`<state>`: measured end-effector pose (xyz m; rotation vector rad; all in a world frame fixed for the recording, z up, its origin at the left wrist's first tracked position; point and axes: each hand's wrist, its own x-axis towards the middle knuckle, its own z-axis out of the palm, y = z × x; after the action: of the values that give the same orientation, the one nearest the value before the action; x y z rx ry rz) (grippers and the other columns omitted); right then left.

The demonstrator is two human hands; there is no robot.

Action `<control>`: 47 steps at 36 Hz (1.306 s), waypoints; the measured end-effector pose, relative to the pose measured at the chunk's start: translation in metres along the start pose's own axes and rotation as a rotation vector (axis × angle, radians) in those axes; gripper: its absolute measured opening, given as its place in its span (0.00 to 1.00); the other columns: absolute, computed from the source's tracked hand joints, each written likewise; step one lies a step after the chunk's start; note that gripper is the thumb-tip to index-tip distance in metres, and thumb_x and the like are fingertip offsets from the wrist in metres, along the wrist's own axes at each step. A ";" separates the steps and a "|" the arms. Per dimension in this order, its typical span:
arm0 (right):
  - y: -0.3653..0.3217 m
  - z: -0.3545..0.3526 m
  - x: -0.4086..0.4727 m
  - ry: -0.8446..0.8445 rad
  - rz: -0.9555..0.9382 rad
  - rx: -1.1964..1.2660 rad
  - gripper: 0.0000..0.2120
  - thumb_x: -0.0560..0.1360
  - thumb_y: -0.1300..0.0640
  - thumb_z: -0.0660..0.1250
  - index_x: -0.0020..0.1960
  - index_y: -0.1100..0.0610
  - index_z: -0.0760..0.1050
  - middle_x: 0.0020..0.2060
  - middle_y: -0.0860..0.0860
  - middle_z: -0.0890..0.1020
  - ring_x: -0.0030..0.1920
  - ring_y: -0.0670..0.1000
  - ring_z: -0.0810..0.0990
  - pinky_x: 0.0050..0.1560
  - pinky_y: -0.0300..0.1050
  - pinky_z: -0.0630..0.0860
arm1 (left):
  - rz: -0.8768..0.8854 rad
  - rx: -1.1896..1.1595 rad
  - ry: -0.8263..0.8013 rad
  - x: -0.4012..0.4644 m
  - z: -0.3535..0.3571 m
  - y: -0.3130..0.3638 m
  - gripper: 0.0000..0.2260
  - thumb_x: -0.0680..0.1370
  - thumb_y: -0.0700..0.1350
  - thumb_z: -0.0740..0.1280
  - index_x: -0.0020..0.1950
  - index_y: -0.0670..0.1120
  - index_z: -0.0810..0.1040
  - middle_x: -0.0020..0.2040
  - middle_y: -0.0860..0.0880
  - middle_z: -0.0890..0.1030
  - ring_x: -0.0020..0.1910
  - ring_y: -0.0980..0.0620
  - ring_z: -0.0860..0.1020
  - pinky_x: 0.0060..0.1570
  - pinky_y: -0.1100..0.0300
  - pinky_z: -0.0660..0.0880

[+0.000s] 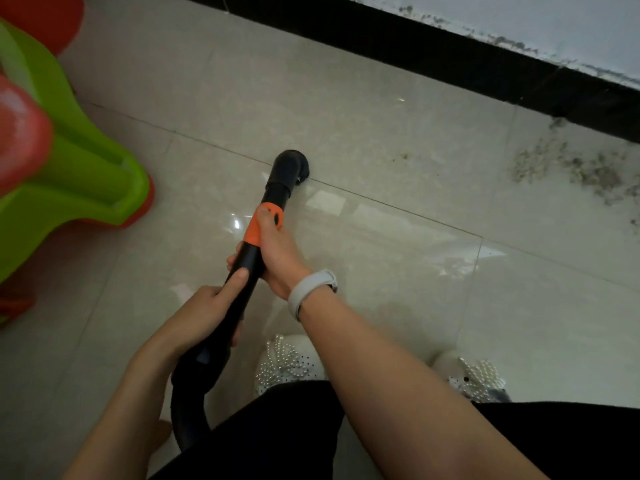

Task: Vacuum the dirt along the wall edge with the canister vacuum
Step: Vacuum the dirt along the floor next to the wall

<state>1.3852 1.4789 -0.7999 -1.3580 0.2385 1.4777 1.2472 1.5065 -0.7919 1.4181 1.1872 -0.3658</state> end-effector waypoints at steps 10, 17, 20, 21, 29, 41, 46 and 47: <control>0.057 0.021 -0.014 -0.027 0.059 -0.103 0.15 0.81 0.47 0.59 0.43 0.58 0.68 0.30 0.55 0.76 0.32 0.59 0.79 0.53 0.64 0.77 | -0.154 -0.110 -0.010 -0.036 -0.001 -0.050 0.37 0.64 0.77 0.57 0.29 0.41 0.77 0.28 0.39 0.79 0.29 0.43 0.79 0.40 0.53 0.76; 0.068 0.016 -0.016 -0.100 0.097 -0.115 0.14 0.82 0.47 0.58 0.44 0.56 0.69 0.28 0.51 0.80 0.32 0.53 0.82 0.44 0.51 0.80 | -0.163 -0.187 0.074 -0.049 0.009 -0.066 0.35 0.62 0.78 0.57 0.27 0.44 0.75 0.27 0.40 0.77 0.26 0.45 0.76 0.37 0.54 0.72; 0.061 0.012 -0.015 -0.097 0.074 -0.100 0.13 0.81 0.46 0.58 0.45 0.54 0.68 0.31 0.52 0.79 0.31 0.52 0.82 0.41 0.50 0.81 | -0.138 -0.169 0.075 -0.046 0.011 -0.058 0.36 0.64 0.77 0.55 0.23 0.45 0.74 0.26 0.40 0.76 0.26 0.45 0.76 0.36 0.56 0.73; 0.059 0.011 -0.015 -0.093 0.070 -0.087 0.13 0.81 0.46 0.58 0.45 0.54 0.68 0.31 0.52 0.79 0.30 0.52 0.82 0.41 0.50 0.81 | -0.130 -0.167 0.064 -0.045 0.011 -0.054 0.36 0.64 0.77 0.55 0.22 0.45 0.74 0.25 0.40 0.76 0.26 0.45 0.76 0.36 0.56 0.73; 0.051 -0.016 -0.017 0.012 -0.079 0.029 0.15 0.81 0.46 0.58 0.41 0.54 0.68 0.25 0.47 0.78 0.29 0.52 0.81 0.41 0.52 0.80 | -0.081 -0.051 0.006 -0.030 0.020 -0.025 0.35 0.66 0.77 0.59 0.23 0.46 0.74 0.25 0.41 0.76 0.25 0.46 0.76 0.36 0.57 0.74; 0.003 -0.059 0.000 0.249 -0.236 0.124 0.15 0.80 0.46 0.57 0.45 0.59 0.68 0.24 0.50 0.74 0.23 0.50 0.78 0.27 0.43 0.77 | 0.217 0.189 0.121 0.007 0.066 0.017 0.13 0.79 0.59 0.60 0.44 0.51 0.73 0.31 0.49 0.81 0.30 0.52 0.80 0.37 0.52 0.77; 0.006 -0.081 -0.003 0.390 -0.276 0.229 0.14 0.81 0.47 0.57 0.47 0.59 0.67 0.20 0.47 0.74 0.21 0.49 0.75 0.27 0.42 0.75 | 0.280 0.361 0.050 0.014 0.079 0.021 0.14 0.78 0.63 0.57 0.42 0.54 0.68 0.29 0.49 0.79 0.26 0.56 0.77 0.35 0.54 0.75; 0.006 -0.082 -0.004 0.420 -0.291 0.238 0.14 0.81 0.47 0.57 0.46 0.58 0.67 0.21 0.47 0.74 0.21 0.49 0.75 0.27 0.42 0.75 | 0.286 0.350 0.037 0.017 0.079 0.023 0.14 0.78 0.63 0.57 0.42 0.54 0.69 0.30 0.49 0.79 0.26 0.56 0.78 0.35 0.52 0.76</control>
<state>1.4292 1.4147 -0.8268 -1.4277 0.4489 0.8851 1.3054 1.4490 -0.8129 1.8788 0.9603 -0.3583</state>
